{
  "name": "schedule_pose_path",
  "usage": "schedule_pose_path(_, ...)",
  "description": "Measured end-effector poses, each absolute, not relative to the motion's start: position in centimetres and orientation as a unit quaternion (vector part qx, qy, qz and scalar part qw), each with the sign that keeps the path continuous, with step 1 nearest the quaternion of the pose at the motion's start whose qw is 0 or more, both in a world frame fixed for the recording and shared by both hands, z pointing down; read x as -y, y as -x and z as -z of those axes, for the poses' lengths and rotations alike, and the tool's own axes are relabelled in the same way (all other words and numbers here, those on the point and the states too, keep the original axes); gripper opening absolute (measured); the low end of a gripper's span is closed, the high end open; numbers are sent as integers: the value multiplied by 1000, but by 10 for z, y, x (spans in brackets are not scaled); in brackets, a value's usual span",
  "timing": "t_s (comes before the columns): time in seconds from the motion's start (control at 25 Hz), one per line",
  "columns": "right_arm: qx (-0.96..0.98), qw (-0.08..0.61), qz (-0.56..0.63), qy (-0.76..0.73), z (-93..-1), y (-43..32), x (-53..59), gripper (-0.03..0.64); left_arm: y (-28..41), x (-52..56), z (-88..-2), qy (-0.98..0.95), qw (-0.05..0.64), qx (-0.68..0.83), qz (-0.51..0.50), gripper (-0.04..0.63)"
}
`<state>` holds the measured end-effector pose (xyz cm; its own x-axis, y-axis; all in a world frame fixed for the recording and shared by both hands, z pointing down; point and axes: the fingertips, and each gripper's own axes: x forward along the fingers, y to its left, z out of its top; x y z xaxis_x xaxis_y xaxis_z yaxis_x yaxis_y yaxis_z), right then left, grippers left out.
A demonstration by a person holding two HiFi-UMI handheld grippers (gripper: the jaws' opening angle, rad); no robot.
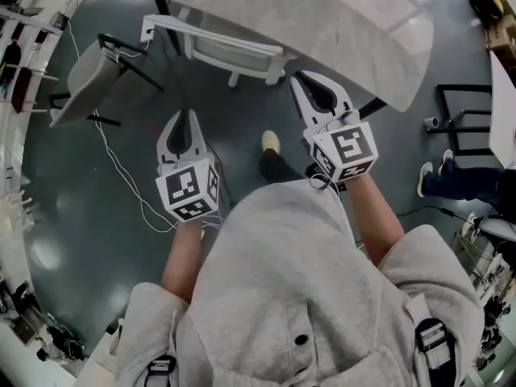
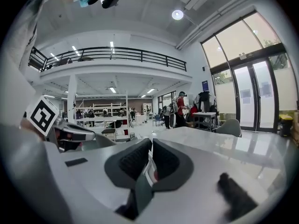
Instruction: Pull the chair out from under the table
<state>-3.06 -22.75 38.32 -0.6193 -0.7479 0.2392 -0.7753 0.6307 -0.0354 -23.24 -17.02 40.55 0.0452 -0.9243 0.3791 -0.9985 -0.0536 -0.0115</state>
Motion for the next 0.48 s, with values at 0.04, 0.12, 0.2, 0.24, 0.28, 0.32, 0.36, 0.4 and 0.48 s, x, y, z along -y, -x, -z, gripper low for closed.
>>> schedule_pose_path(0.04,898,102,-71,-422,-386,29,234,40,230,178,-406,-710,129,677,-146,31)
schedule_pose_path(0.12,900,102,-76,-416,-389,27,249,40,225,193,-406,-708,128,678,-148,31)
schedule_pose_path(0.2,903,102,-79,-410,-391,27,265,40,222,209,-406,-705,129,681,-151,31)
schedule_pose_path(0.24,904,101,-81,-407,-391,26,273,40,221,216,-406,-704,130,682,-153,31)
schedule_pose_path(0.28,905,99,-82,-406,-391,25,282,40,219,224,-405,-702,130,683,-154,31)
schedule_pose_path(0.32,905,97,-84,-404,-391,24,290,40,218,231,-405,-701,130,684,-155,31)
schedule_pose_path(0.36,906,95,-86,-403,-391,23,298,40,217,238,-404,-699,130,686,-156,31)
schedule_pose_path(0.4,906,94,-88,-402,-392,21,305,40,215,243,-404,-697,130,687,-157,31)
schedule_pose_path(0.48,907,91,-94,-400,-395,17,316,40,212,253,-404,-694,128,690,-161,31)
